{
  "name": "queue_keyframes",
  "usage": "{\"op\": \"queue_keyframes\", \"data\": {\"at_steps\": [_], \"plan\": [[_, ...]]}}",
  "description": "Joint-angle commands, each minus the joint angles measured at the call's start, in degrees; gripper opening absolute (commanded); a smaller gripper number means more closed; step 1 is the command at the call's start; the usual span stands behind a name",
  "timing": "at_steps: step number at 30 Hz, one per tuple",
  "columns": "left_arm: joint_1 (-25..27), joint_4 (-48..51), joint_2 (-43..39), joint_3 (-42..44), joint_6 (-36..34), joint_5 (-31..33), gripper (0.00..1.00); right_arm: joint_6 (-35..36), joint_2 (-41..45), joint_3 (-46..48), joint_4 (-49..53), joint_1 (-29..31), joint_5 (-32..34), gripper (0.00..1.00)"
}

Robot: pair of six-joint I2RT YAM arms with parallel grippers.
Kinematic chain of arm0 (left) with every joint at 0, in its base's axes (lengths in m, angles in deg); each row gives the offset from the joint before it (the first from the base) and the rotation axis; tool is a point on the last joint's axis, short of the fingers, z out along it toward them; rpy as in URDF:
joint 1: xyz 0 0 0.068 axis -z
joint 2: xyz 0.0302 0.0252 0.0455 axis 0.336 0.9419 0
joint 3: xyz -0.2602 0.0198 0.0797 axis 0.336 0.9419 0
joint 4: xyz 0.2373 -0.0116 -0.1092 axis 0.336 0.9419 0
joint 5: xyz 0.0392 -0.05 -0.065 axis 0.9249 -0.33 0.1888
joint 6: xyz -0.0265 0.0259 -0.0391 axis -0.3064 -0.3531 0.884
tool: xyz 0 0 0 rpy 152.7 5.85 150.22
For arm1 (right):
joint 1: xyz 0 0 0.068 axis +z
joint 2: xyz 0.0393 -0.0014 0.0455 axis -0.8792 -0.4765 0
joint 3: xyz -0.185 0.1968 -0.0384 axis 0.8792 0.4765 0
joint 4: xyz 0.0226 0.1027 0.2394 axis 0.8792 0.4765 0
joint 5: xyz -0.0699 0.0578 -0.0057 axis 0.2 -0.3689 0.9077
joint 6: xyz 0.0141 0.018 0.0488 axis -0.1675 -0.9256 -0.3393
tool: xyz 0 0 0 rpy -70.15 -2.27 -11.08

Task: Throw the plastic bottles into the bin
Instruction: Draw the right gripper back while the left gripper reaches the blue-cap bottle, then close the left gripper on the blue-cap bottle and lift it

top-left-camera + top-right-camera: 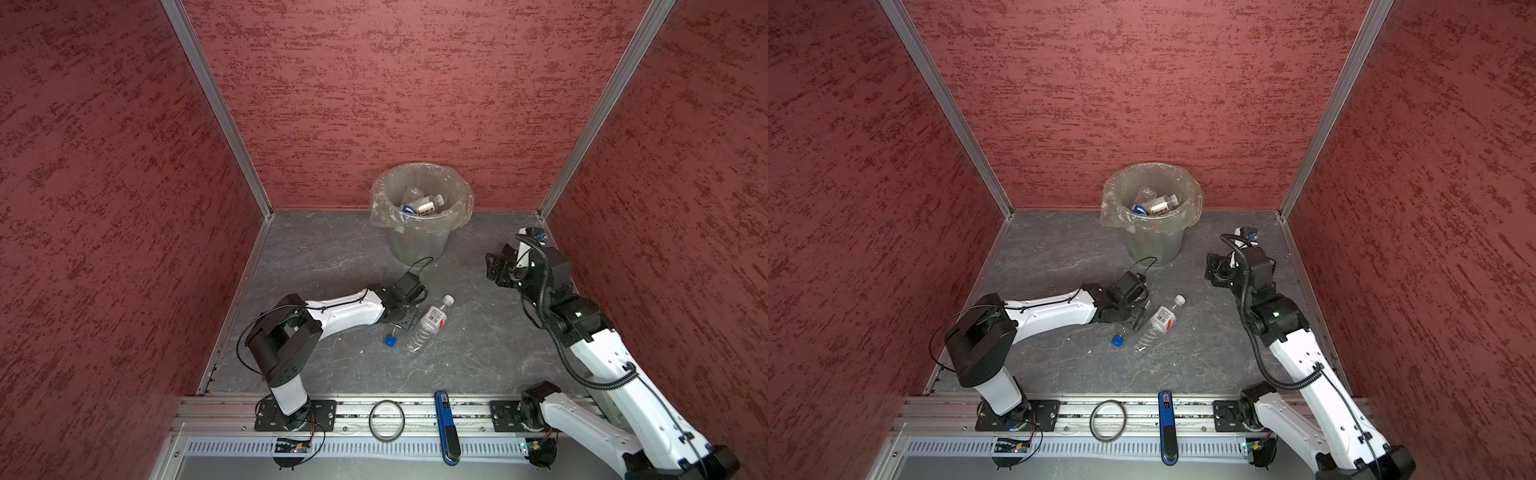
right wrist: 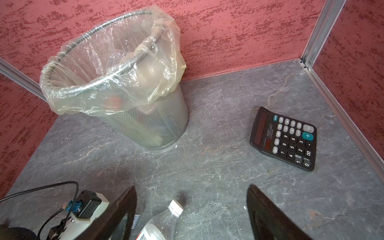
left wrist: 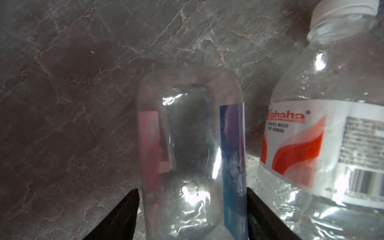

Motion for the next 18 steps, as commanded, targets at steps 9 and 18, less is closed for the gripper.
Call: {"op": "queue_keyframes", "data": {"at_steps": [9,18], "plan": [[-0.28,0.85,0.97,-1.48,0.51,0.73,0.73,0.55,0.76,0.36,0.28,-0.11,0.18,0.81],[-1.27,0.39,2.78,-1.61,1.05,-2.53,0.71,0.56,0.55,0.56,0.10,-0.11,-0.72,0.82]]}}
